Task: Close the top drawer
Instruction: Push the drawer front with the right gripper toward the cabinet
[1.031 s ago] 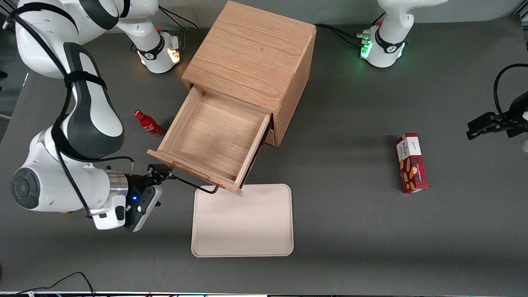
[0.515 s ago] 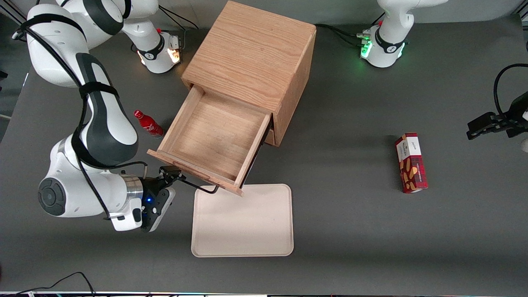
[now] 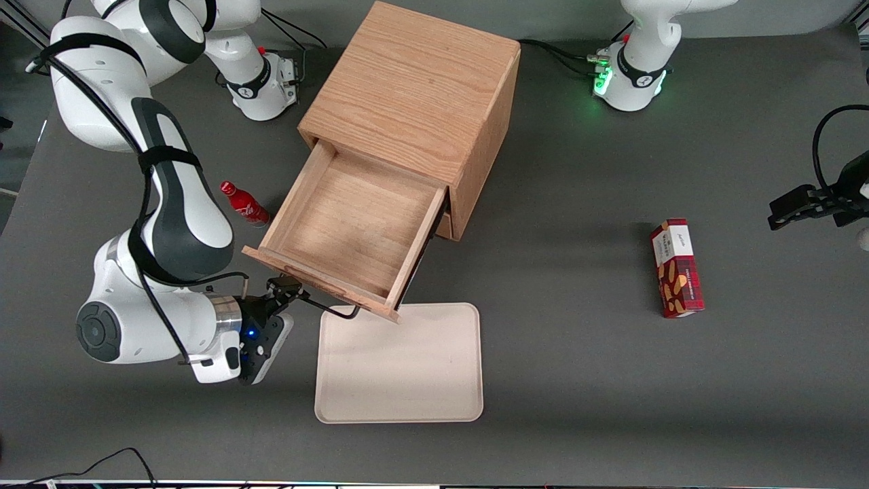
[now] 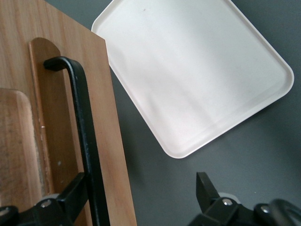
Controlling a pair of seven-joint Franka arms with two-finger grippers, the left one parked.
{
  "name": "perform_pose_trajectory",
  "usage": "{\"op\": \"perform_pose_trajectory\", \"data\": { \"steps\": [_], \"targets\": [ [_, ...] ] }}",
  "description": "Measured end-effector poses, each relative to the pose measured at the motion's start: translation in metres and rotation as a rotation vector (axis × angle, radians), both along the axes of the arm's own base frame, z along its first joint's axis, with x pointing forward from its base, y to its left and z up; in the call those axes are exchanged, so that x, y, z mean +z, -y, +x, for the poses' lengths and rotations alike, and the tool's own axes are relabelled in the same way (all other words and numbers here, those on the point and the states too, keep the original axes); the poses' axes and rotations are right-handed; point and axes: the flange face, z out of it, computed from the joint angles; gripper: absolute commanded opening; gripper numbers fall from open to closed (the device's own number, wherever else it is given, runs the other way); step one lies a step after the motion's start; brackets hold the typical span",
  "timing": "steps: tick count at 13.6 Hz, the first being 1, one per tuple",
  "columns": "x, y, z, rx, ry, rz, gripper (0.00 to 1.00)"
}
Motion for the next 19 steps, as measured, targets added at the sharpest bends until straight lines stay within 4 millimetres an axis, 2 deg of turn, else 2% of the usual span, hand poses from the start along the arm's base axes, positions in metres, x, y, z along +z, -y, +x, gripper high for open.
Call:
{"op": "perform_pose_trajectory", "data": {
  "steps": [7,14,19],
  "targets": [
    [-0.020,-0.023,-0.004,0.044,0.016,-0.055,1.00],
    [-0.015,-0.033,-0.005,0.059,0.050,-0.070,1.00],
    [-0.015,-0.048,-0.018,0.075,0.077,-0.077,1.00]
  ]
}}
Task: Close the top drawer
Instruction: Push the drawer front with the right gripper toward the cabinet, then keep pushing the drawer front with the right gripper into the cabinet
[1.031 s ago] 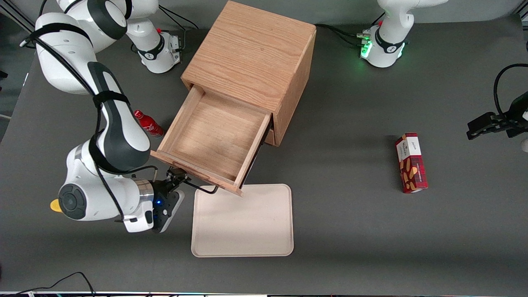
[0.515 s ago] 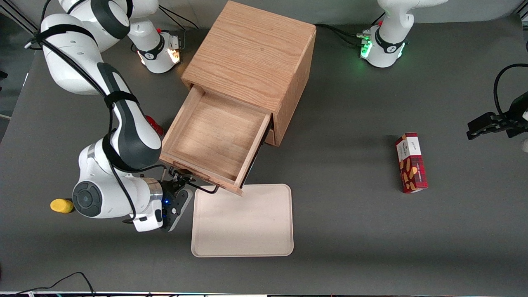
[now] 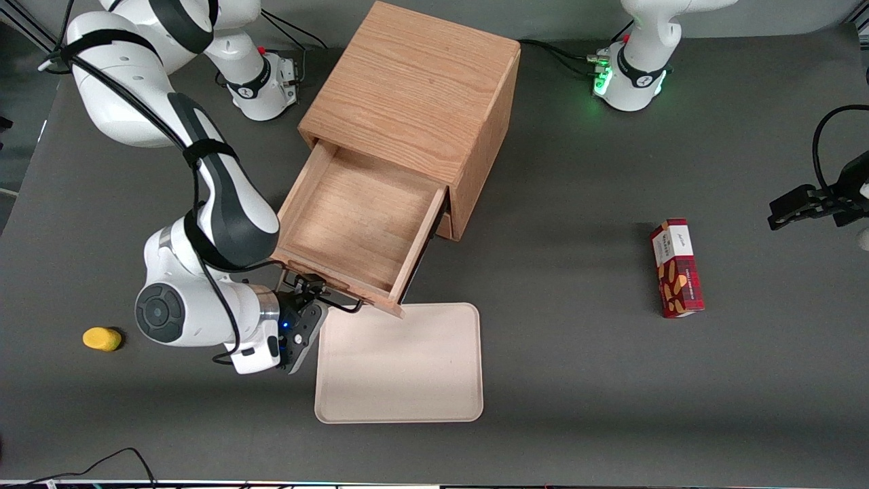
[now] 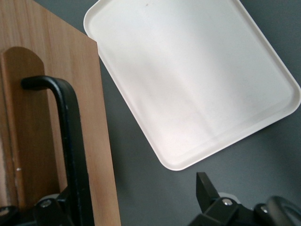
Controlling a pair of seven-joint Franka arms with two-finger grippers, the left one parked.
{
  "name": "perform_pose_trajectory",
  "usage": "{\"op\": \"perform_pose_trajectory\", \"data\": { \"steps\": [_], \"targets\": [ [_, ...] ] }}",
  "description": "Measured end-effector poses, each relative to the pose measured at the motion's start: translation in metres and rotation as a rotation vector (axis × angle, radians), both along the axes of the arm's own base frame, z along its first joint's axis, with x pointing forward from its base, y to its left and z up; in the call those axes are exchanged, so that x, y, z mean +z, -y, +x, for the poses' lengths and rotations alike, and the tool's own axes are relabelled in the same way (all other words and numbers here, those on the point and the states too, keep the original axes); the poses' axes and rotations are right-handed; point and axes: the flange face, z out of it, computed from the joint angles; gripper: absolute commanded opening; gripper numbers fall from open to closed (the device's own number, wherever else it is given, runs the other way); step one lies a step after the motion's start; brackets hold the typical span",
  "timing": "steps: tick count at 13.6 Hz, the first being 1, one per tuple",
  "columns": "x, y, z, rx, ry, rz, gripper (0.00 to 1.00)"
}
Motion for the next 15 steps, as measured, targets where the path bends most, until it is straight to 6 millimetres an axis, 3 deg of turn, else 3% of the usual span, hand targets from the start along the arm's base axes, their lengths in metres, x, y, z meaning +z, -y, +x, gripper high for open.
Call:
{"op": "perform_pose_trajectory", "data": {
  "steps": [15],
  "targets": [
    [0.008,-0.018,-0.059,0.026,0.004,-0.021,1.00]
  ]
}}
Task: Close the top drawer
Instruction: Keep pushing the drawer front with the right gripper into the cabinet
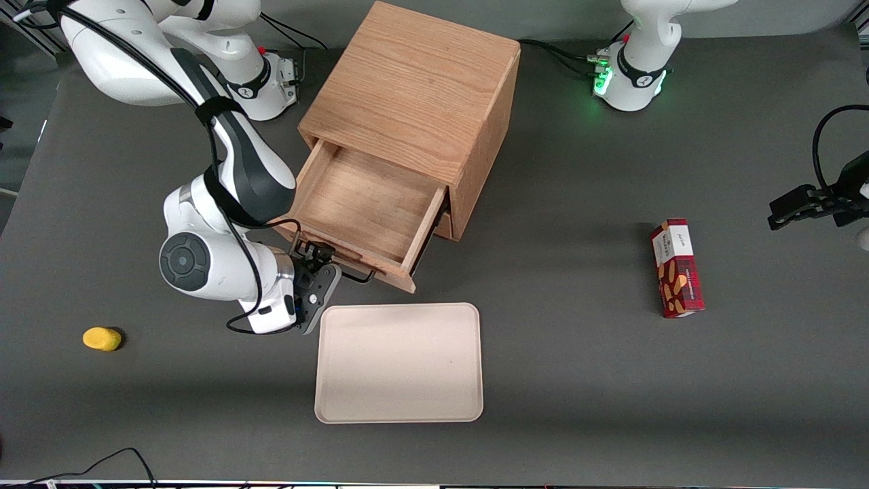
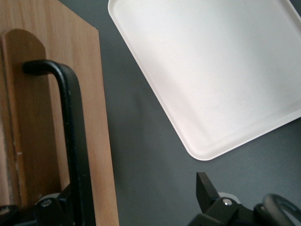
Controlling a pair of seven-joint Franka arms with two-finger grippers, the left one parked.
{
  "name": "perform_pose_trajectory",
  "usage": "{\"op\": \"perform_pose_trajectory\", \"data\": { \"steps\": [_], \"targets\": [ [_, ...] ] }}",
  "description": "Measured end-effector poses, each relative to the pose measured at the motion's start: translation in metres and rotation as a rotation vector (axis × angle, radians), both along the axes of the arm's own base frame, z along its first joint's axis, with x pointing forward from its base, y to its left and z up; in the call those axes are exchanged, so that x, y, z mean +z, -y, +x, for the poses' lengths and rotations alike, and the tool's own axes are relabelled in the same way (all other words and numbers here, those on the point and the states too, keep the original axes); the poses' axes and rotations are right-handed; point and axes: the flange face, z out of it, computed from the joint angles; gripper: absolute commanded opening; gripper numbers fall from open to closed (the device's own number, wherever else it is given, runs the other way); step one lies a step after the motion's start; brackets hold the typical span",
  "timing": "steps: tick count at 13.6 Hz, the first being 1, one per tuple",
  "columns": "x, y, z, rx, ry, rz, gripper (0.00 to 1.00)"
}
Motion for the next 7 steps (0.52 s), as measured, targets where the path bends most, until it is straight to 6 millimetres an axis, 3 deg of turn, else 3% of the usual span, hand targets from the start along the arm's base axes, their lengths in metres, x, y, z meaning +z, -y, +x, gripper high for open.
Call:
{"op": "perform_pose_trajectory", "data": {
  "steps": [7],
  "targets": [
    [0.000,-0.008,-0.028,0.004,-0.028,0.011,1.00]
  ]
}}
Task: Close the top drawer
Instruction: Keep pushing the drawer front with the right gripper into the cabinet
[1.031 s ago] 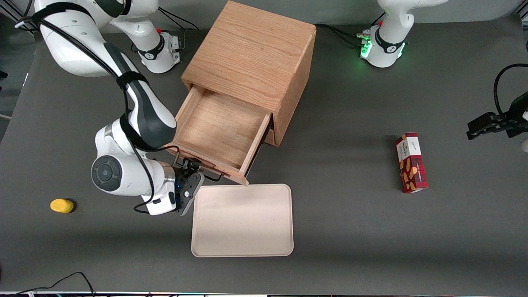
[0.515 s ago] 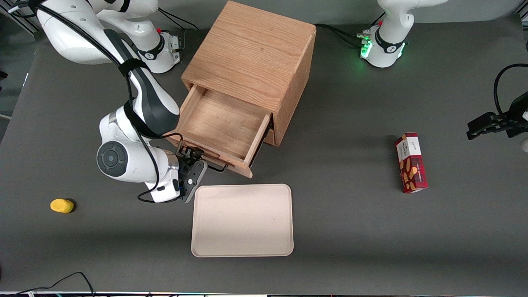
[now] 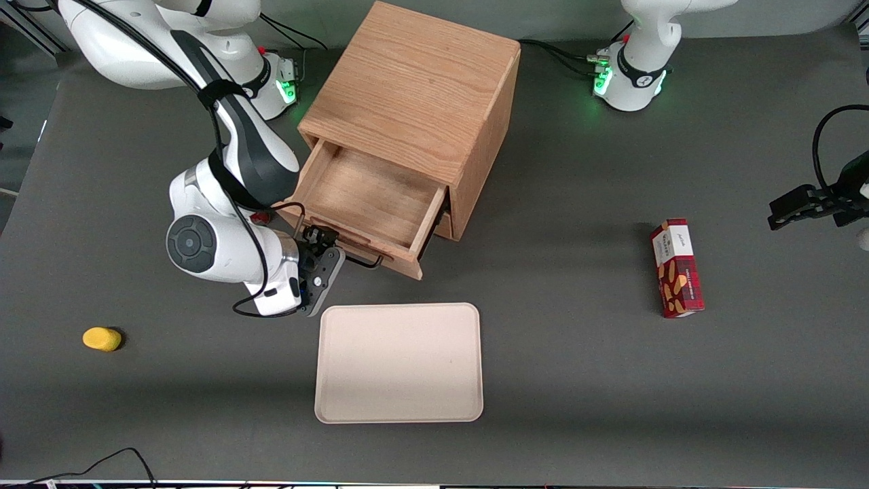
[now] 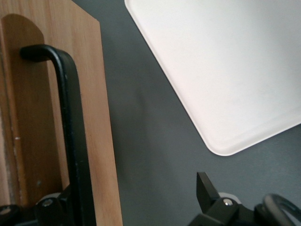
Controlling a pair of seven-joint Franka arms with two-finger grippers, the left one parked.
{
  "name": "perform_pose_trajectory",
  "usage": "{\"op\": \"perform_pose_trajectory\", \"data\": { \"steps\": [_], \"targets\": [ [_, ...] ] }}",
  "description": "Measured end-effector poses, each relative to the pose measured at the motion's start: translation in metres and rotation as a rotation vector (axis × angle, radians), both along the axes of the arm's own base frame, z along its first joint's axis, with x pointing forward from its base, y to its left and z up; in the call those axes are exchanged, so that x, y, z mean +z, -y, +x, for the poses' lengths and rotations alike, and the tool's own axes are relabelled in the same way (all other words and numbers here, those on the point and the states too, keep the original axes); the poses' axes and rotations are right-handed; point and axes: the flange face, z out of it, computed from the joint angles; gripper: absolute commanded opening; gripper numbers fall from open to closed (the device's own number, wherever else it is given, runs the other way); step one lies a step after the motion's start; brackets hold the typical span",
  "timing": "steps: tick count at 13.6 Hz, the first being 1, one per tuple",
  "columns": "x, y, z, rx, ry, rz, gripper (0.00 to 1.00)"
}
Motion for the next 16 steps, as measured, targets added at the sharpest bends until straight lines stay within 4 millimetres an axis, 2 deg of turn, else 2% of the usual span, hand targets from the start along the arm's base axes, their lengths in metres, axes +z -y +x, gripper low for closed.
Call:
{"op": "perform_pose_trajectory", "data": {
  "steps": [16],
  "targets": [
    [0.003,-0.058,-0.075,0.048,-0.028,-0.005,1.00]
  ]
}}
